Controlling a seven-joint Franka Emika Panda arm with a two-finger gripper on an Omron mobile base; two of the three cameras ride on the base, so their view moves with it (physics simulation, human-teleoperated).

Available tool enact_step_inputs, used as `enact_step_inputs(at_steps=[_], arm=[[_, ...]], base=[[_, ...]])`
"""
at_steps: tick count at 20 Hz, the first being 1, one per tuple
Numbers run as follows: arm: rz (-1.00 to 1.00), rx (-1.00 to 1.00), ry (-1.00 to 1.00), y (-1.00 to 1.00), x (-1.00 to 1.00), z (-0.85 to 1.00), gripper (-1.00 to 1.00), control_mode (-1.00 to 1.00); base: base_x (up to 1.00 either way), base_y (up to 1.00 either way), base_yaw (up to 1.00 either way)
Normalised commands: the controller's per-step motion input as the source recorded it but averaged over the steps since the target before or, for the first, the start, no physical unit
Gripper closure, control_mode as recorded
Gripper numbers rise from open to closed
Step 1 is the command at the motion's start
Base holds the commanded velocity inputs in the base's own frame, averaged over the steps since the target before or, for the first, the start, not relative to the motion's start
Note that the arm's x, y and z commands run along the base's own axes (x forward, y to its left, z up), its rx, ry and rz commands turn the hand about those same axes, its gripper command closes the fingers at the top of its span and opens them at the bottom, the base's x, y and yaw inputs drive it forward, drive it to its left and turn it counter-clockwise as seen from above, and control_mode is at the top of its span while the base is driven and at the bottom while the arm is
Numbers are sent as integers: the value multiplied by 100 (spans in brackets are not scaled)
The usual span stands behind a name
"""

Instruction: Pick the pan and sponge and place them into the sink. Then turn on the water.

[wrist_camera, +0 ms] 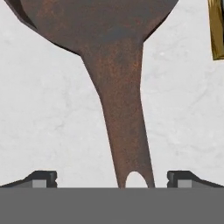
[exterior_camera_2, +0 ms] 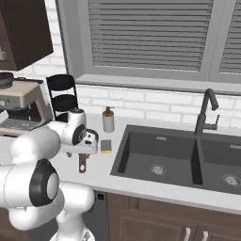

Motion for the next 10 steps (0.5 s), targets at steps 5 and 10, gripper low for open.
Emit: enact_step_inputs(at_steps=[5, 10], arm=[[6, 0, 5, -3, 19, -23, -100, -100], [9, 0, 5, -9, 14, -20, -100, -100]], base=[[0, 0, 0], [0, 0, 0]])
